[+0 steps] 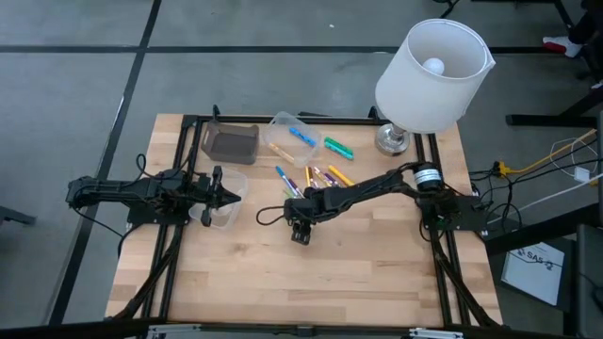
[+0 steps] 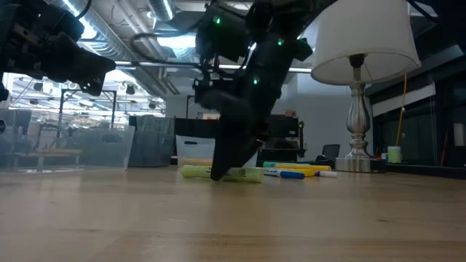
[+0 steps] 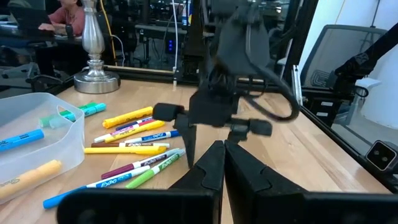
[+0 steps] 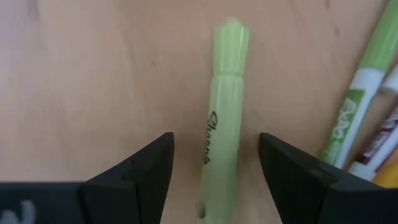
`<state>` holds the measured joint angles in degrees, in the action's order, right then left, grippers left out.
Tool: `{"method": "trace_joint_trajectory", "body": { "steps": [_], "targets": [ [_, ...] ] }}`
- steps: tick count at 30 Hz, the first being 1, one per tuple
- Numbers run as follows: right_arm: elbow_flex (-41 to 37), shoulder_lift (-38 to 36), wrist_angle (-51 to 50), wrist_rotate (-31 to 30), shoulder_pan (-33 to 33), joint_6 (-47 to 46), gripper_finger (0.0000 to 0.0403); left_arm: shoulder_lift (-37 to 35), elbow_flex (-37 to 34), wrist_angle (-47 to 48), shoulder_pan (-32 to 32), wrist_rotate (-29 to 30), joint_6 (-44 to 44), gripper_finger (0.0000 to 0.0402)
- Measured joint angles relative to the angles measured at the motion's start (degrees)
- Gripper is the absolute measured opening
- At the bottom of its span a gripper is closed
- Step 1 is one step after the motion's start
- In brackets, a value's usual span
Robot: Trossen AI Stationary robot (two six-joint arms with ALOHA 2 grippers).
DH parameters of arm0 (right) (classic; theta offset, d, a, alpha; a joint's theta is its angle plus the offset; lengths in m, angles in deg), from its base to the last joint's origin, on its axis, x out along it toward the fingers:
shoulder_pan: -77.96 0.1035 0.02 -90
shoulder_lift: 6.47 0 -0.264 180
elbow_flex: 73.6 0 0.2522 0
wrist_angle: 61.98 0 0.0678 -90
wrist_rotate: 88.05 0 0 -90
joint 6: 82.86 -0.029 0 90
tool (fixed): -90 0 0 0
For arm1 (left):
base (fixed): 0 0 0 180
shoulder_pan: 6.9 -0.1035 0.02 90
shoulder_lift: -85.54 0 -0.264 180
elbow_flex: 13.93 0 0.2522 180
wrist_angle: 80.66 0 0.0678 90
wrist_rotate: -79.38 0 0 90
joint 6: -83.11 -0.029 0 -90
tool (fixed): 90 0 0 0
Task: Pick & Place Markers
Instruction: Put the light green highlighter into the top transparent bin
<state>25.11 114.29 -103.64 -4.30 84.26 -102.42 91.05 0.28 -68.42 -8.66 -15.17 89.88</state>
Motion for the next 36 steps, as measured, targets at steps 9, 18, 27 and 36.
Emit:
{"method": "trace_joint_trajectory", "body": {
  "steps": [9, 18, 27, 36],
  "targets": [
    [0.22, 1.34, 0.12, -0.35, 0.07, -2.75, 0.0205, 0.00, 0.02, 0.00, -0.02, 0.00, 0.00, 0.0006],
    [0.15, 1.46, -0.41, -0.04, -0.02, -2.99, 0.0116, -0.02, 0.00, 0.00, -0.02, 0.00, 0.00, 0.0006],
    [0.10, 1.52, -0.39, 0.08, -0.02, -2.99, 0.0069, 0.00, 0.02, 0.00, -0.01, 0.00, 0.00, 0.0006],
    [0.07, 1.52, -0.28, 1.16, -0.26, -2.99, 0.0079, -0.02, 0.00, 0.00, -0.01, 0.00, 0.00, 0.0006]
  ]
}}
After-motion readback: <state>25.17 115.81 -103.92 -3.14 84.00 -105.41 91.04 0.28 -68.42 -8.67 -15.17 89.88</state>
